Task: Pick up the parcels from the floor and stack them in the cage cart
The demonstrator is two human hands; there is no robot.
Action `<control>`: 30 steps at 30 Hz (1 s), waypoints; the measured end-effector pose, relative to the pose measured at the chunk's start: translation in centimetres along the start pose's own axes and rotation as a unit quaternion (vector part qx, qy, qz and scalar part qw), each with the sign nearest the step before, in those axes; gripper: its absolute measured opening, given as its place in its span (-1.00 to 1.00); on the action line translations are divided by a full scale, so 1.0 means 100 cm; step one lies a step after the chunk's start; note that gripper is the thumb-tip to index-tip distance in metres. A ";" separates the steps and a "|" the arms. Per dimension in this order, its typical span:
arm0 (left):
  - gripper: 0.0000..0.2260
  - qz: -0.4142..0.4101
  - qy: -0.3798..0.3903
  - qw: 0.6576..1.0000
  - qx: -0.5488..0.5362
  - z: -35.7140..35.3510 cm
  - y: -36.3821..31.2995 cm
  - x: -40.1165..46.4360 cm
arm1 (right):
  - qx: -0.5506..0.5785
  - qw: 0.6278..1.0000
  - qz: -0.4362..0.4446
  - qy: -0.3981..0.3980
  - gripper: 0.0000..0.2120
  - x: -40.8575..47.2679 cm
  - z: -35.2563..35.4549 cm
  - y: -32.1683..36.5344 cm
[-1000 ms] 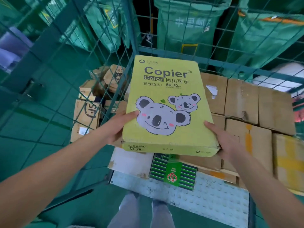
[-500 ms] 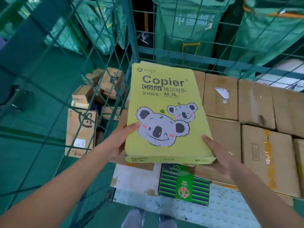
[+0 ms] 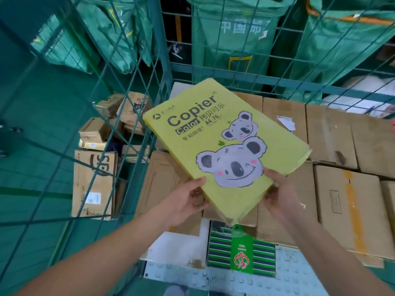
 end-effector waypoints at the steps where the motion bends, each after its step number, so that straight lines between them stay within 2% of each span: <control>1: -0.54 -0.001 0.005 1.000 0.001 0.002 -0.009 0.004 | -0.002 1.000 0.016 0.007 -0.55 0.004 0.004 0.011; 4: -0.57 -0.015 -0.016 0.999 -0.032 0.010 -0.041 0.022 | -0.034 0.998 0.047 0.019 -0.49 0.020 0.016 0.041; 7: -0.50 -0.023 -0.041 0.996 -0.071 0.017 -0.065 0.045 | -0.088 0.994 0.044 0.037 -0.51 0.033 0.020 0.070; 13: -0.47 -0.015 -0.094 0.990 -0.104 0.024 -0.068 0.080 | -0.188 0.978 0.057 0.071 -0.52 0.056 0.012 0.090; 16: -0.56 -0.022 -0.099 0.987 -0.124 0.018 -0.058 0.095 | -0.234 0.971 -0.008 0.045 -0.45 0.072 0.014 0.066; 19: -0.64 -0.041 -0.134 0.979 -0.146 0.009 -0.055 0.113 | -0.304 0.949 -0.071 -0.047 -0.25 0.081 0.019 0.045; 22: -0.65 -0.037 -0.141 0.978 -0.152 0.002 -0.057 0.131 | -0.239 0.963 -0.093 -0.081 -0.46 0.104 0.015 0.040; 25: -0.63 0.000 -0.125 0.988 -0.092 0.003 -0.062 0.148 | -0.153 0.979 -0.093 -0.092 -0.57 0.135 0.005 0.038; 27: -0.63 0.007 -0.136 0.990 -0.037 0.009 -0.066 0.160 | -0.150 0.980 -0.077 -0.104 -0.72 0.150 -0.002 0.038; 29: -0.62 -0.007 -0.168 0.985 0.033 0.019 -0.070 0.171 | -0.164 0.979 -0.084 -0.083 -0.94 0.156 -0.011 0.038; 30: -0.61 -0.016 -0.179 0.982 0.055 0.023 -0.072 0.175 | -0.168 0.979 -0.087 -0.072 -0.95 0.161 -0.015 0.039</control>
Point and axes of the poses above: each hand's wrist, its own x-axis towards the middle knuckle, its own z-axis out of the back of the hand, y = z × x, the point moved 2 cm from there along x, towards the middle knuckle, and after that the axes turned 12 degrees about -z, right-handed, at the moved point
